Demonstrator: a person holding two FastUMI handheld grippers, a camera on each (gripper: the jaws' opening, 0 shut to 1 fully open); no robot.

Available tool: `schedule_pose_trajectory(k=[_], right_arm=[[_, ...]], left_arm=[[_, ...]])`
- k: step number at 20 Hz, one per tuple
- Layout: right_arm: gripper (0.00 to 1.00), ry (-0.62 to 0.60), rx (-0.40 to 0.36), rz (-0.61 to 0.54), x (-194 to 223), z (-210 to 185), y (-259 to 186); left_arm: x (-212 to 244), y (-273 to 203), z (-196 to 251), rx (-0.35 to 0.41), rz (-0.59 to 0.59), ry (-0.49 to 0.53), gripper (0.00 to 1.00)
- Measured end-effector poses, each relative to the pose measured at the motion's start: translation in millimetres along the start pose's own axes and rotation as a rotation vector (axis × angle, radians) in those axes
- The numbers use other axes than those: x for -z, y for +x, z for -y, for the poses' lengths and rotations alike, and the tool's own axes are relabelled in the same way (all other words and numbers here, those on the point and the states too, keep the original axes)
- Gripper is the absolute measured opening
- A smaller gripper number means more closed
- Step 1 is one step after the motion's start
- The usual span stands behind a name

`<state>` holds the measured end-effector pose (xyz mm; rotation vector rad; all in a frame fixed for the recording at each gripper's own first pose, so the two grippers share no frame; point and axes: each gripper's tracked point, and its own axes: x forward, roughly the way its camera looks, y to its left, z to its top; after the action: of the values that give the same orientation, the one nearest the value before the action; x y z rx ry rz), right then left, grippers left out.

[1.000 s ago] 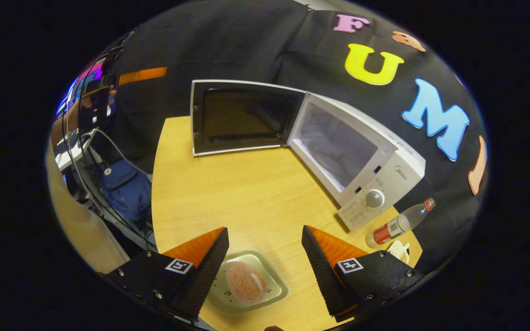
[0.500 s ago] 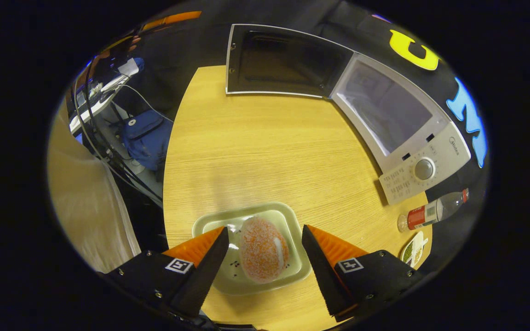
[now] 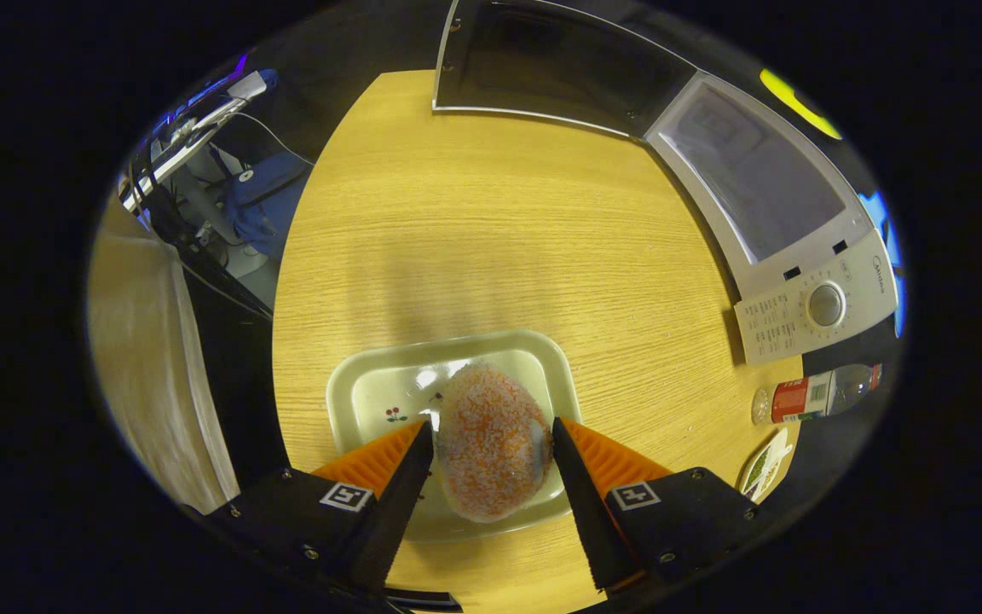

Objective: Open the microwave oven with the left hand, put the food in, and close the microwave oven.

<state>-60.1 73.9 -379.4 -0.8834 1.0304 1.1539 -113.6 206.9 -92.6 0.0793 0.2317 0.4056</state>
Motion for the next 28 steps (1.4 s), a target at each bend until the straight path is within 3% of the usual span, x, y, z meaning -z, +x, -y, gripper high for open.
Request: schedule_pose_trajectory(k=[1,4,5,18,25,28], right_arm=[[0.79,-0.001,0.007,-0.006,-0.8,0.6,0.5],[0.72,-0.029,0.053,0.000,-6.3,9.3,-2.7],[0.61,-0.031,0.063,0.002,-7.2,8.8,-5.9],[0.61,-0.203,0.427,0.217,-129.2,104.7,-52.6],[0.61,-0.201,0.592,0.351,-193.3,170.4,-58.4],[0.61,-0.226,0.653,0.359,-211.5,198.5,-51.2]], left_arm=[[-1.3,0.1,-2.9,-0.005,0.001,-0.005,0.94],[-1.7,3.2,-7.5,-0.015,0.009,-0.016,0.94],[-1.8,5.0,-8.6,-0.018,0.010,-0.018,0.94],[-10.7,16.3,-10.0,-0.032,0.042,-0.020,0.94],[-6.1,3.0,-31.1,-0.105,0.030,-0.019,0.94],[-2.6,-4.7,-40.1,-0.141,0.018,-0.021,0.94]])
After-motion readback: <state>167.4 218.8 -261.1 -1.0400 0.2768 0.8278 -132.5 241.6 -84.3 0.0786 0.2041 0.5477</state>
